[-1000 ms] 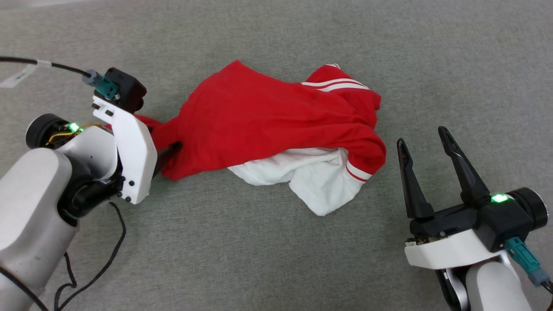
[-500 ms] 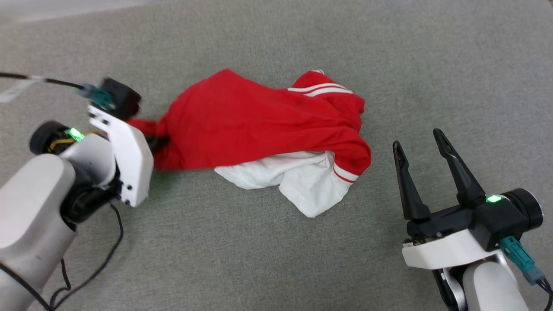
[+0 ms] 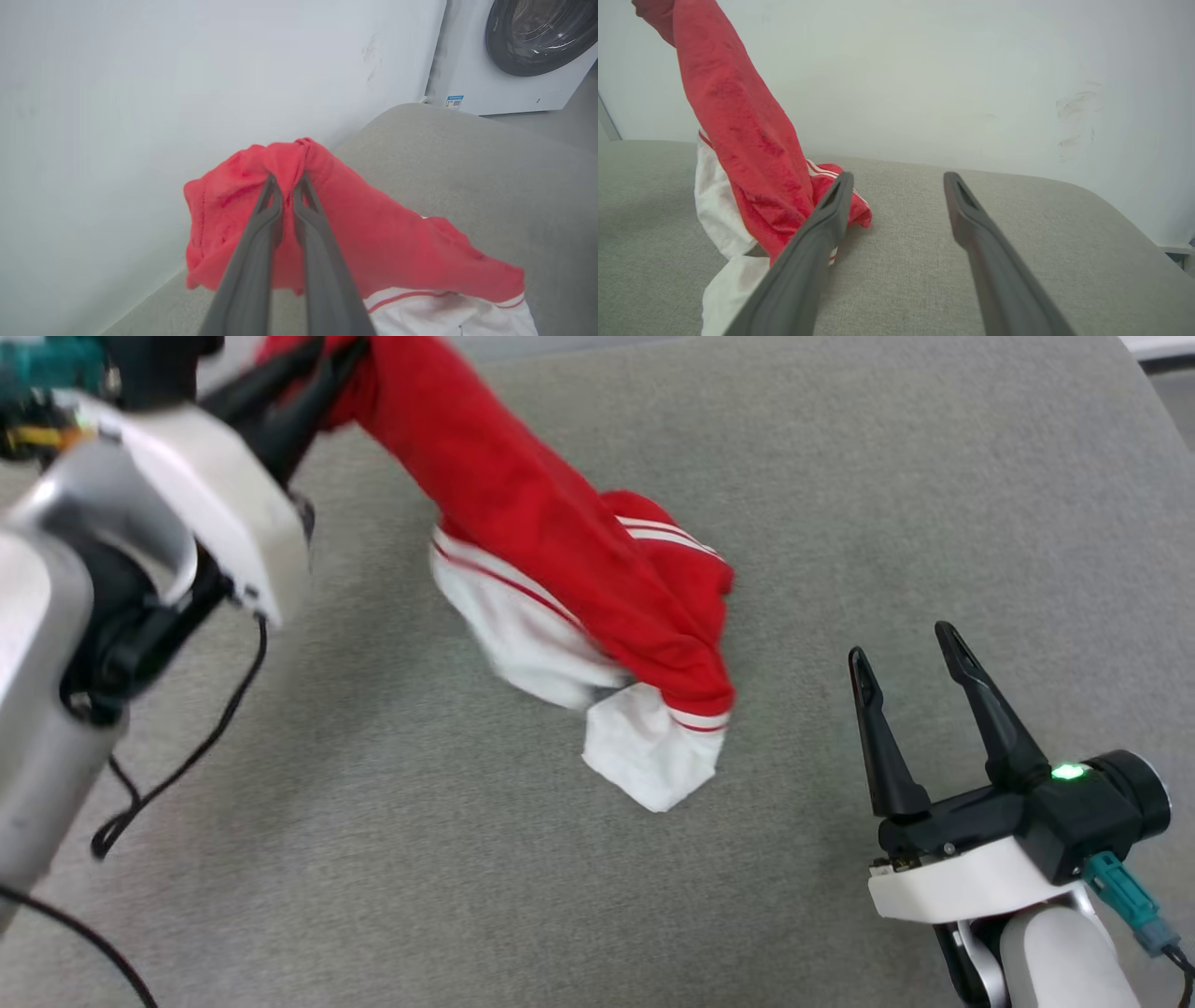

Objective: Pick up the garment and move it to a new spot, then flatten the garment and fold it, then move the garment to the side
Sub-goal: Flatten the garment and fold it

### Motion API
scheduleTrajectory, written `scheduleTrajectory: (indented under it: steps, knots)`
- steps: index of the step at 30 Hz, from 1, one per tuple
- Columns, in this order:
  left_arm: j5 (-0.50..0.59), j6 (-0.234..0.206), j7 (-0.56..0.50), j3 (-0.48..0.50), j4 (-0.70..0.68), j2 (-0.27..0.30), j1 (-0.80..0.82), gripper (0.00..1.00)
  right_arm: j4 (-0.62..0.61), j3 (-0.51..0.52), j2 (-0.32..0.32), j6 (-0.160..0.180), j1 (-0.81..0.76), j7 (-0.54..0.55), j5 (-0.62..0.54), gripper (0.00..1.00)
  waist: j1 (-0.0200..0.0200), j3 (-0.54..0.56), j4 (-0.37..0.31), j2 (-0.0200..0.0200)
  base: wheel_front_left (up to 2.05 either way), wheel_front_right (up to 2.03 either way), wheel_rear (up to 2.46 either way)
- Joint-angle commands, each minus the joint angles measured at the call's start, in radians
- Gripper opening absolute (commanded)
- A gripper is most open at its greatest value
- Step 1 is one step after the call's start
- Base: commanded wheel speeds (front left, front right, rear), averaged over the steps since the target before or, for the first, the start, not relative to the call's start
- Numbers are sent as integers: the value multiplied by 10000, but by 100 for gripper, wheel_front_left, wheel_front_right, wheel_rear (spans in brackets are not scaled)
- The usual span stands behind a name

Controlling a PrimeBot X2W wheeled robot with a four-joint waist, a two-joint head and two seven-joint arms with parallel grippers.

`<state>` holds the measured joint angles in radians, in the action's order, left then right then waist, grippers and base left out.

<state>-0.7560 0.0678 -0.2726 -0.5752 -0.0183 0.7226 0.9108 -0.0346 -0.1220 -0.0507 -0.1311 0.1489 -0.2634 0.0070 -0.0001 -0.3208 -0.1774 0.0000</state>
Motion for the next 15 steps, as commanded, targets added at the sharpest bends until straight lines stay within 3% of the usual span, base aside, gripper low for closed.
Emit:
scheduleTrajectory:
  steps: [1, 3, 8, 12, 13, 14, 15]
  knots:
    - [317, -90, -272, -126, 112, -70, 470, 0, -15, -18, 9, 6, 152, -20, 55, 100, 1, -228, -260, 0, 0, 0, 0]
    - [675, -186, -670, -335, 489, -215, 1036, 0, -26, -84, 12, 6, 236, -20, 155, 100, 1, -403, -485, 0, 0, 0, 0]
    - [1191, 86, -1921, -1199, 2049, -686, 2172, 0, -33, -212, 12, 6, 434, -20, 441, 100, 1, -798, -1049, 0, 0, 0, 0]
    - [1503, 269, -1966, -1645, 3375, -1320, 2893, 0, -28, -409, 9, 6, 578, -18, 647, 100, 1, -1090, -1441, 0, 0, 0, 0]
    - [1562, 274, -1798, -1676, 3681, -1515, 3061, 13, -39, -444, 11, 6, 606, -20, 684, 100, 1, -1154, -1506, 0, 0, 0, 0]
    - [1655, 243, -1537, -1663, 3993, -1710, 3233, 100, -48, -472, 11, 6, 622, -20, 738, 100, 1, -1212, -1559, 0, 0, 0, 0]
    - [1651, 229, -1253, -1628, 4297, -1941, 3363, 100, -53, -499, 12, 6, 637, -20, 762, 100, 1, -1263, -1595, 0, 0, 0, 0]
